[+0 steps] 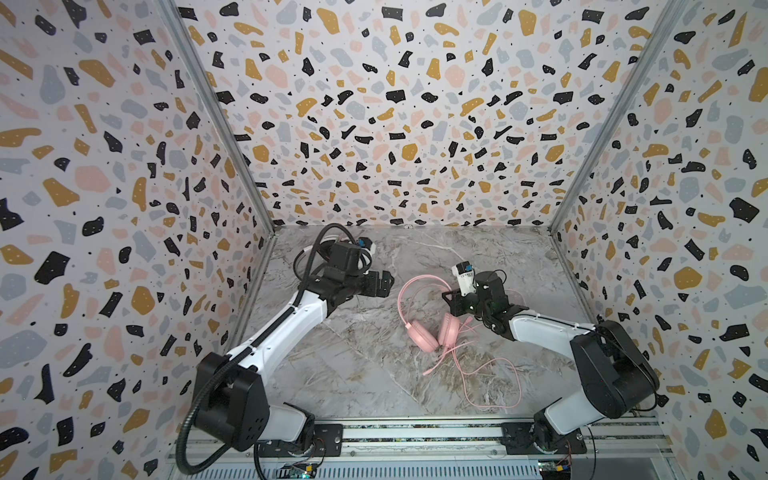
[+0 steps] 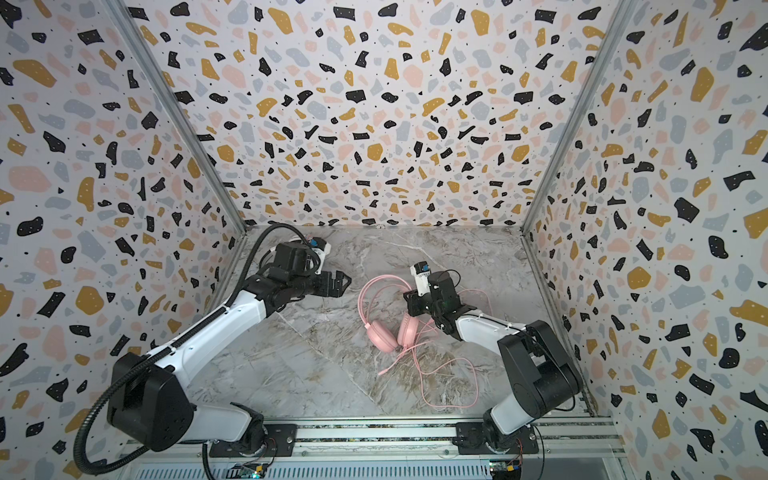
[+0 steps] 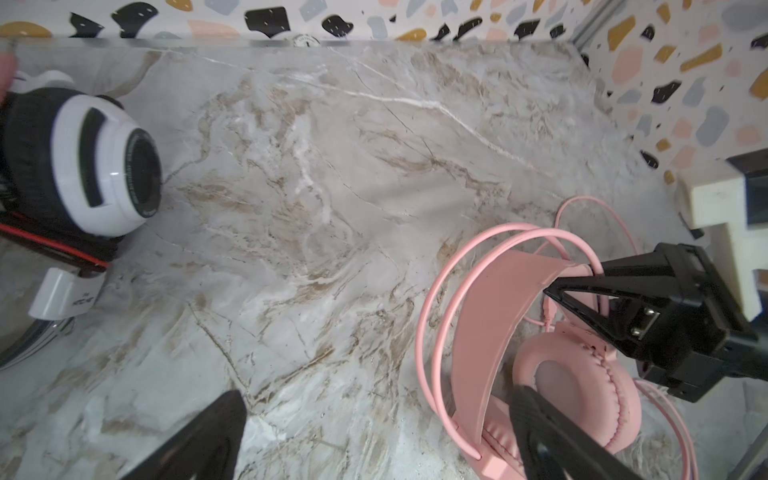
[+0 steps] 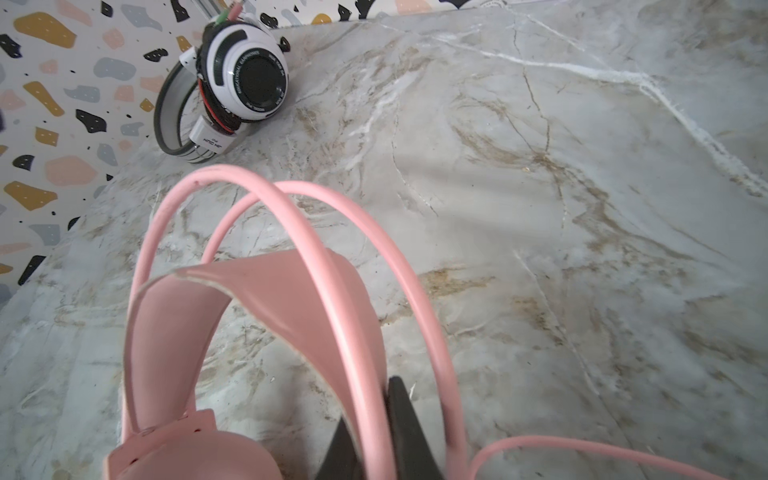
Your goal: Wrap the headphones
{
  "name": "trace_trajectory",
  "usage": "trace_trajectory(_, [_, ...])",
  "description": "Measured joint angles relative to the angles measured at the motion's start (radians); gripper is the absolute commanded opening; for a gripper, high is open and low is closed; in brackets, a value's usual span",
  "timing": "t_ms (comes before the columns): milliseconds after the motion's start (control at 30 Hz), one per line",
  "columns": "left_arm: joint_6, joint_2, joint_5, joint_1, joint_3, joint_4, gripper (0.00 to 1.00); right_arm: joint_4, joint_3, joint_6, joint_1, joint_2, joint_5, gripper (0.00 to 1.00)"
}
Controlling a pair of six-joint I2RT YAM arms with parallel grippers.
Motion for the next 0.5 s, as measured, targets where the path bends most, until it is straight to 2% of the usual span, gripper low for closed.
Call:
trace_trajectory(200, [0.106,0.111,-0.063,-0.101,0.176,-0.115,1.00,0.040,-0.011,-0.003,0.030,0.000,0.000,0.12])
trace_trajectory(500, [0.254,0.214,-0.134,-0.176,0.284,-0.206,1.00,0.085,-0.038,0.012,0.030,0.000,-0.015,0.13])
